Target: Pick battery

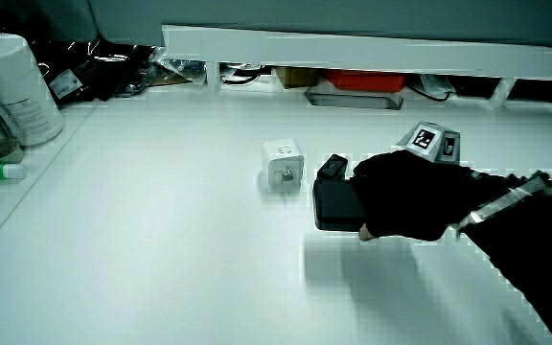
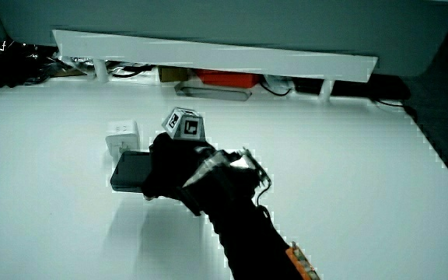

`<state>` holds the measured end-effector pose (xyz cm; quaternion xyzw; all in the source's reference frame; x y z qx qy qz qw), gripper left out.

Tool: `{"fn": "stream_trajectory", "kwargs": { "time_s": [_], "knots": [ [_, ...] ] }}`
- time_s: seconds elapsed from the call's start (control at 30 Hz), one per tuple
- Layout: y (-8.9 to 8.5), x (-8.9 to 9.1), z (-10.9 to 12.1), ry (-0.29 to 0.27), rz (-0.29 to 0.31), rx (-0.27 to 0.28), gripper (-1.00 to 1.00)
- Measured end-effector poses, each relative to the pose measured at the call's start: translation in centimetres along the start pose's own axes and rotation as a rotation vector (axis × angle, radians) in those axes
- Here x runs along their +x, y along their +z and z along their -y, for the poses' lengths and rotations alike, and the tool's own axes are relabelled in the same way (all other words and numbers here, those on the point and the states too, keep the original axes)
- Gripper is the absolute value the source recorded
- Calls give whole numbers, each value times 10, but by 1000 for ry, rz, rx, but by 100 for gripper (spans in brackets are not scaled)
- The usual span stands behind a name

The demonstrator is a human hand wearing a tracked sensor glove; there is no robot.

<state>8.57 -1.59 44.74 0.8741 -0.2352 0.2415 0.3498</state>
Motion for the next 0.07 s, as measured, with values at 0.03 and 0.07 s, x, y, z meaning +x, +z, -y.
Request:
{"fn": "stream_trajectory", "kwargs": {
  "time_s": [0.03,0.07],
  "knots": [
    [1,2,7,17,14,-8,100],
    [7,-2,16,13,26,0,100]
  ]
}}
